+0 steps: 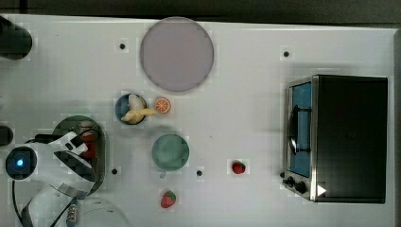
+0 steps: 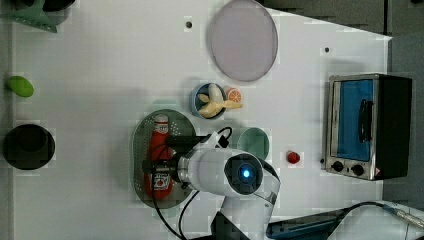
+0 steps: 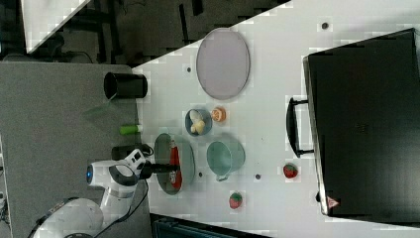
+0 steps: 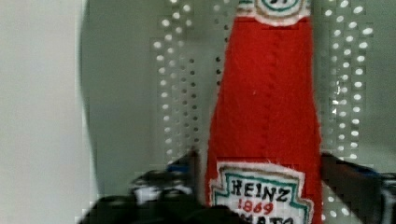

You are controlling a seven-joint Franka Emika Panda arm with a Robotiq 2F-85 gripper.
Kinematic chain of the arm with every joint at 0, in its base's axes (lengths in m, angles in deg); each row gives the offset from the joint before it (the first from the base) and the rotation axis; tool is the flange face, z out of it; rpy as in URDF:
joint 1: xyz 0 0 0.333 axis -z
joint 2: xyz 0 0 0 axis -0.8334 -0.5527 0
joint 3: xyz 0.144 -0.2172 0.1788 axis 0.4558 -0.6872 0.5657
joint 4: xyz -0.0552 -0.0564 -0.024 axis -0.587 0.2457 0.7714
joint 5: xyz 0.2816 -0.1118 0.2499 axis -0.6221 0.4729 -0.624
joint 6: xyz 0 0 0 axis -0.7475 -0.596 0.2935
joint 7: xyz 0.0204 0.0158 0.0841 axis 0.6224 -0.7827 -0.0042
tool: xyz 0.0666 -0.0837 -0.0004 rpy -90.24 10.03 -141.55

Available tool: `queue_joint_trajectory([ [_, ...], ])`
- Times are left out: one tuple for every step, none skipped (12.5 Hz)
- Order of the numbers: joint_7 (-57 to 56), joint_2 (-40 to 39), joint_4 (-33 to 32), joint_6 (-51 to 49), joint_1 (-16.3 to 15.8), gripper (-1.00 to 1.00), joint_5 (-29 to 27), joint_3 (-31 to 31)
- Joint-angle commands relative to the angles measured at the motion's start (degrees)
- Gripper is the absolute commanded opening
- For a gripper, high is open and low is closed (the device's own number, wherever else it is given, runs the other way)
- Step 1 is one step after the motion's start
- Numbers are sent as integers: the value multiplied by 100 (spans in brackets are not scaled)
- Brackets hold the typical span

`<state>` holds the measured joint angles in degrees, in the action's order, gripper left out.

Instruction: Pick ketchup from strainer and place it on the table

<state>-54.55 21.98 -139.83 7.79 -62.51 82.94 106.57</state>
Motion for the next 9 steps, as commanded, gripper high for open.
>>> queue_joint_trajectory([
  [340,-87,148,80,-127,21,98,-104],
  [339,-16,133,36,-104,21,89,-79],
  [338,107,110,-147,-71,21,76,-24],
  [336,264,105,-400,-1,21,-30,86],
  [321,460,122,-603,105,21,-277,255],
  [275,675,135,-772,236,21,-645,469],
  [267,902,174,-827,377,21,-1068,685],
  [252,1127,233,-941,507,21,-1412,886],
  [208,1342,308,-1127,613,21,-1616,1039],
])
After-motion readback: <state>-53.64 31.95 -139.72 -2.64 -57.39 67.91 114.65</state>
